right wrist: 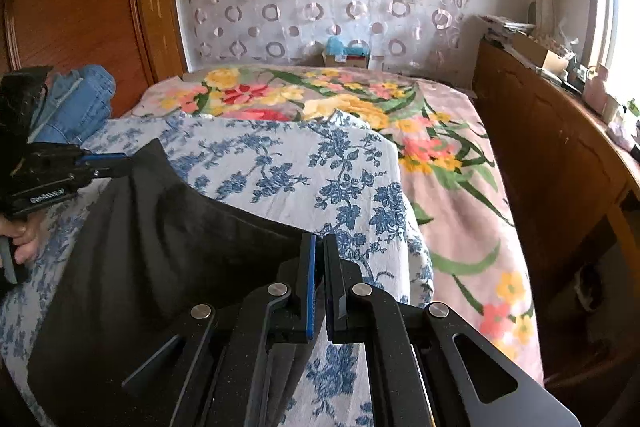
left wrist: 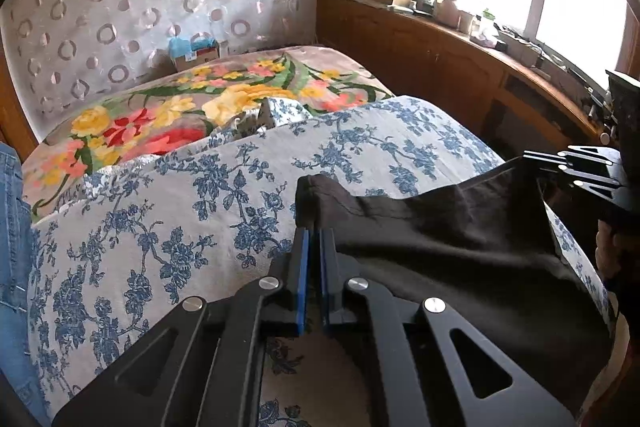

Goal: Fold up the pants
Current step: 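Grasp the folded garment edge with the left gripper while the right gripper holds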

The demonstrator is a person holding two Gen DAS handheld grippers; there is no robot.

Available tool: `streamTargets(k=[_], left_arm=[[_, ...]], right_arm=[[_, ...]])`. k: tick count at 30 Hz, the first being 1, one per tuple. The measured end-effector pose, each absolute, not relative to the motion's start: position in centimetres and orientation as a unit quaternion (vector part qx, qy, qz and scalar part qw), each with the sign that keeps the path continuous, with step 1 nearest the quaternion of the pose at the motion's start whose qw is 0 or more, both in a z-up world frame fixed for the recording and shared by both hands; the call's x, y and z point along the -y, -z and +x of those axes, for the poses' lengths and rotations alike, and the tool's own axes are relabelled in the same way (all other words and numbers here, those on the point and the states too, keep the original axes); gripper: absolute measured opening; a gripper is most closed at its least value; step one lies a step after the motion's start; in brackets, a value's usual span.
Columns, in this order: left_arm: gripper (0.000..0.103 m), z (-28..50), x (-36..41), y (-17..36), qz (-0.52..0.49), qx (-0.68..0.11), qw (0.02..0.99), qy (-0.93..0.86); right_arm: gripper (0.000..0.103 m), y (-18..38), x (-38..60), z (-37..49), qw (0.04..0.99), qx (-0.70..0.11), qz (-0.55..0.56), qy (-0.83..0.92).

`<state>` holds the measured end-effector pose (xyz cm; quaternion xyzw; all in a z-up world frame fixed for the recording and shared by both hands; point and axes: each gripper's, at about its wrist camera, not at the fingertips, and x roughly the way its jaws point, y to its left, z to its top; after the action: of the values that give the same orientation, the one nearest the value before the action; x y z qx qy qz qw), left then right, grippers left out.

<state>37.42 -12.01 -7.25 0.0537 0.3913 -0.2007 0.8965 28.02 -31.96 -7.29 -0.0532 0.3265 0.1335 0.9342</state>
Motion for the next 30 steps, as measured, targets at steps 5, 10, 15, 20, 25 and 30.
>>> streamTargets(k=[5, 10, 15, 20, 25, 30], left_arm=[[0.006, 37.5, 12.0, 7.2, 0.051, -0.39, 0.898, 0.196], [0.017, 36.5, 11.7, 6.6, 0.051, -0.389, 0.899, 0.194], [0.053, 34.0, 11.8, 5.5, 0.055, -0.368, 0.904, 0.211], [0.068, 31.2, 12.1, 4.6, 0.057, -0.358, 0.903, 0.228], [0.068, 28.1, 12.5, 4.3, 0.073, -0.355, 0.905, 0.223], [0.068, 24.9, 12.4, 4.9, 0.064, -0.362, 0.899, 0.238]], right_arm=[[0.003, 8.0, 31.8, 29.9, 0.928, -0.345, -0.061, -0.126], [0.003, 7.6, 32.2, 30.1, 0.926, -0.352, -0.048, -0.129], [0.011, 6.5, 32.7, 28.1, 0.933, -0.338, -0.029, -0.122], [0.033, 5.7, 33.0, 24.4, 0.939, -0.322, -0.004, -0.122], [0.045, 5.5, 33.1, 20.3, 0.942, -0.316, 0.01, -0.116], [0.045, 5.9, 32.9, 16.2, 0.941, -0.321, 0.015, -0.106]])
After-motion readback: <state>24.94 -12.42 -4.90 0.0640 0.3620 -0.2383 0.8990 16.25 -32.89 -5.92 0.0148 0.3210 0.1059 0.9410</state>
